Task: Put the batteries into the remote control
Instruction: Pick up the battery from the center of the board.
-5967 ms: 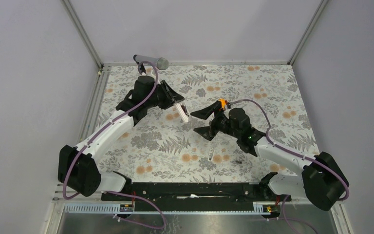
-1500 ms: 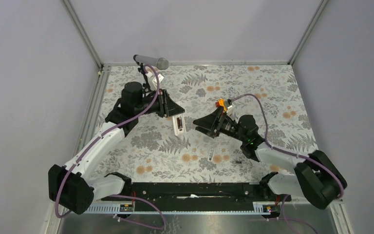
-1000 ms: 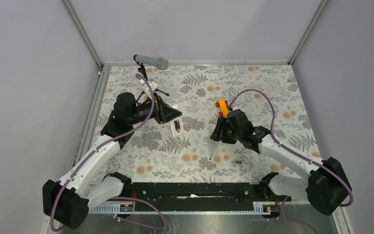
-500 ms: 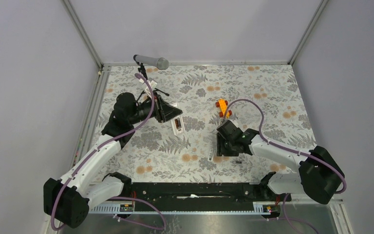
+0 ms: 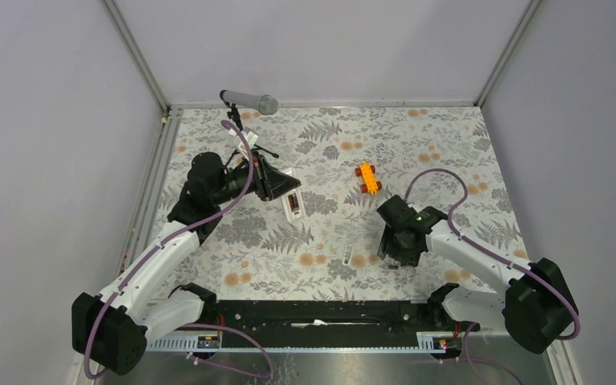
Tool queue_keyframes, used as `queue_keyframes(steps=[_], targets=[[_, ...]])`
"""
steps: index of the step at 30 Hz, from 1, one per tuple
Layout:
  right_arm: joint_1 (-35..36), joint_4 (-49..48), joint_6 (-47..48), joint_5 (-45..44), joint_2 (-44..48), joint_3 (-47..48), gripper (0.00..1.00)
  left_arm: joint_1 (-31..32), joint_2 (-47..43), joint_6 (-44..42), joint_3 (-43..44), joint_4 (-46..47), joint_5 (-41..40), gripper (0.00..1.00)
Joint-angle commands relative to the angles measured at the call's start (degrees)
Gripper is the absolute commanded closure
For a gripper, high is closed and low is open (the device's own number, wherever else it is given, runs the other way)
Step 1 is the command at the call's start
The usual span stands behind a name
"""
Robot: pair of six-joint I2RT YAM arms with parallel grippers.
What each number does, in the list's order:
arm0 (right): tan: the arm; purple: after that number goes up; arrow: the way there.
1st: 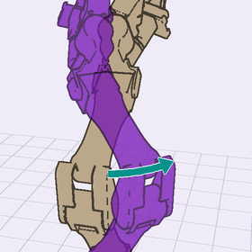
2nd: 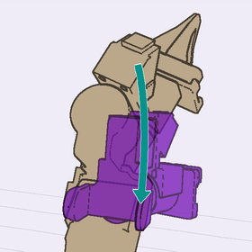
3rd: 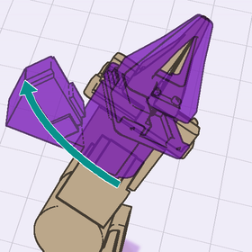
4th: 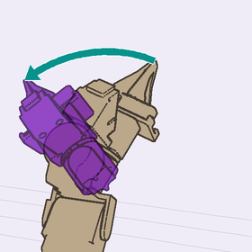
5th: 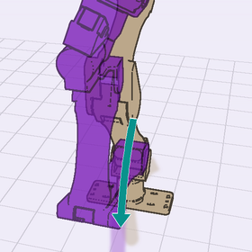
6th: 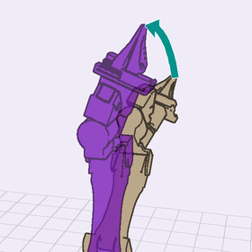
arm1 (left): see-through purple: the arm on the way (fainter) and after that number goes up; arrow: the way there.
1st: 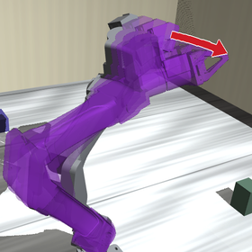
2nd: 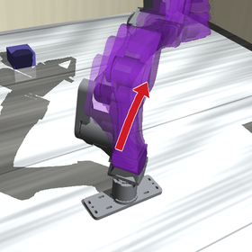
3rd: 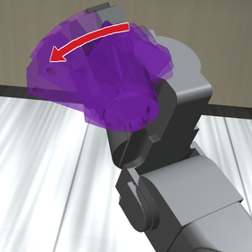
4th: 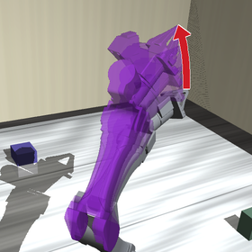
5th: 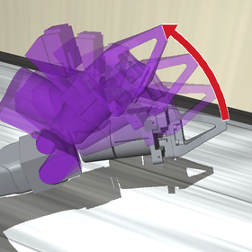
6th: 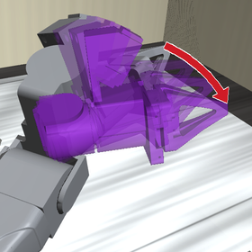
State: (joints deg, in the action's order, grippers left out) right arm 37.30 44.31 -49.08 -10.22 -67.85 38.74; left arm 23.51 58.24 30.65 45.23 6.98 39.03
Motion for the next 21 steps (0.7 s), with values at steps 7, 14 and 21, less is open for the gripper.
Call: queue_keyframes(steps=[7, 14, 21], targets=[[-7.50, 5.42, -25.18, 10.03, 3.87, -0.58, 0.45, -0.30, -3.16, 1.93, -1.57, 4.44, -1.76, 1.00], [-7.59, 5.79, -33.65, 9.14, 2.29, -0.97, 0.51, -0.30, -4.20, 4.57, -3.63, 9.77, -1.30, 1.00], [-8.90, 3.51, -35.69, 8.38, -0.64, -4.47, 0.51, -0.30, -4.14, 5.04, -4.64, 10.68, -2.02, 1.00]])
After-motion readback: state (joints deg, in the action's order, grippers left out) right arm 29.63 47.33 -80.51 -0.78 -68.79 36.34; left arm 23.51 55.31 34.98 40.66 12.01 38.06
